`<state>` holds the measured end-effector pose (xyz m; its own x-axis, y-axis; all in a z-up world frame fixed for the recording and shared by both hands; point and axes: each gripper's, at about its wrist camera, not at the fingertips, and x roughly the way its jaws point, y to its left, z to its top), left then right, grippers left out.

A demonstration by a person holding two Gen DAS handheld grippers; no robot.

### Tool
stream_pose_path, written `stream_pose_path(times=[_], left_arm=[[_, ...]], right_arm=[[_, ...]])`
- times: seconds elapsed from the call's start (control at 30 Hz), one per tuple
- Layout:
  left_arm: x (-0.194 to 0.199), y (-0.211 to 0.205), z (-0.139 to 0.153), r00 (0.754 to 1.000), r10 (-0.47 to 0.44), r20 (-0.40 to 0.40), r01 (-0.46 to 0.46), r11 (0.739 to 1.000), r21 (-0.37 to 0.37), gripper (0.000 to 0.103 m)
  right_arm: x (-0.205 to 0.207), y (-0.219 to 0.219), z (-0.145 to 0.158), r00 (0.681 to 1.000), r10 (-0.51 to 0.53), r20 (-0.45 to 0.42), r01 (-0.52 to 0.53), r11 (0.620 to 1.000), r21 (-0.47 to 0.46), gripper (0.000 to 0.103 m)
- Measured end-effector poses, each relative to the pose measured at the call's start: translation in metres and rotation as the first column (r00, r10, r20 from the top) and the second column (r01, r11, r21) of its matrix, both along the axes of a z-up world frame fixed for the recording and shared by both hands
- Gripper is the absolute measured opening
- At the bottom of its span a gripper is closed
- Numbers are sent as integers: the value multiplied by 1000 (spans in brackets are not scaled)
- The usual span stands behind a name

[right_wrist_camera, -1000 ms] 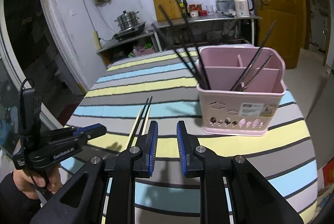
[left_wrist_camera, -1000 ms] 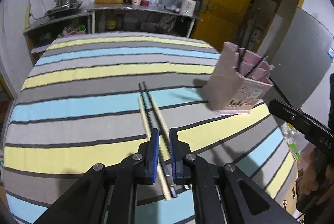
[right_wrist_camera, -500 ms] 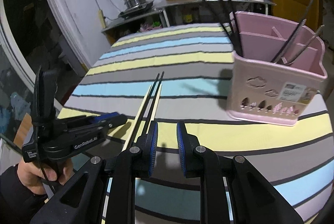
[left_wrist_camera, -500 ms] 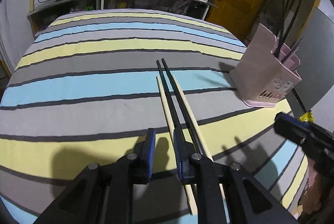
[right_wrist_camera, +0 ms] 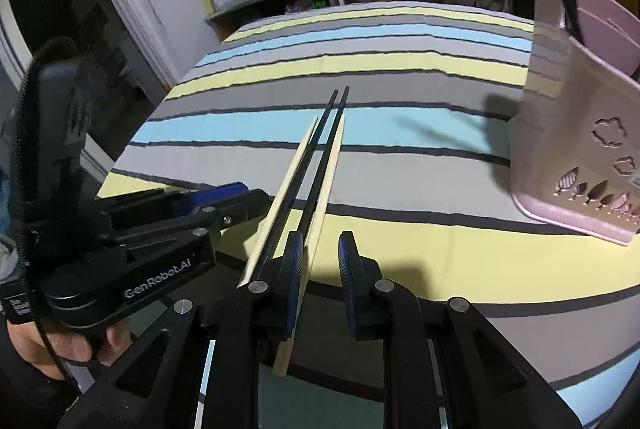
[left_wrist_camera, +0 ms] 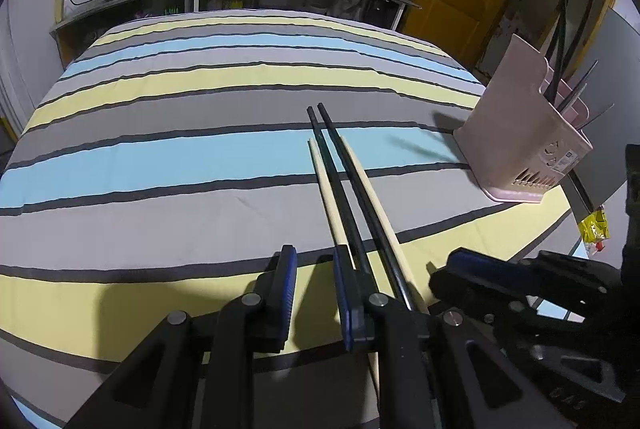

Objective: Organize utensils
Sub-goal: 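Lower the right gripper onto a light wooden chopstick and close on it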

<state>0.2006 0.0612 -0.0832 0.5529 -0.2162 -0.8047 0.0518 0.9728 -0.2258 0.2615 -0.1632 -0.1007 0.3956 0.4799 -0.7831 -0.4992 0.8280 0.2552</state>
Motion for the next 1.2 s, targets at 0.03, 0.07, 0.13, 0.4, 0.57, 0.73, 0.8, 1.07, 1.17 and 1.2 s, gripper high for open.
stream_pose_path(times=[0.03,0.07,0.13,0.4,0.57,0.73,0.8,1.07,1.17,1.2], left_arm=[[0,1,0,1000,0,1,0,1000,-1,19],[-1,1,0,1000,1,1,-1,1000,-2,19],[-1,2,0,1000,2,2,-2,1000,-3,19],[-3,8,0,1000,23,2,-23,1000,-12,21],[-5,11,1,999,33,3,-33,999,-13,21],[-6,16,2,999,45,-1,-45,999,-26,21],[-5,15,2,999,44,-1,-44,999,-30,21],[6,-2,-2,1000,16,0,-16,1000,-18,22],[9,-8,-2,1000,14,11,-14,1000,5,26],[10,-11,-2,1000,13,15,-13,1000,20,26]], right_arm=[[0,1,-2,1000,2,-4,-2,1000,-4,19],[1,1,-3,1000,3,-6,-3,1000,-6,19],[1,2,-6,1000,4,-12,-4,1000,-14,19],[3,8,-11,1000,7,-5,-8,999,-46,19],[2,17,-10,999,23,24,-21,995,-93,19],[2,16,-10,999,18,45,-13,993,-114,19],[3,13,-10,999,6,43,-1,994,-112,19],[7,-7,-9,998,-52,32,55,993,-103,16],[8,-13,-9,998,-61,25,63,994,-91,16],[8,-14,-9,998,-62,24,64,994,-90,16]])
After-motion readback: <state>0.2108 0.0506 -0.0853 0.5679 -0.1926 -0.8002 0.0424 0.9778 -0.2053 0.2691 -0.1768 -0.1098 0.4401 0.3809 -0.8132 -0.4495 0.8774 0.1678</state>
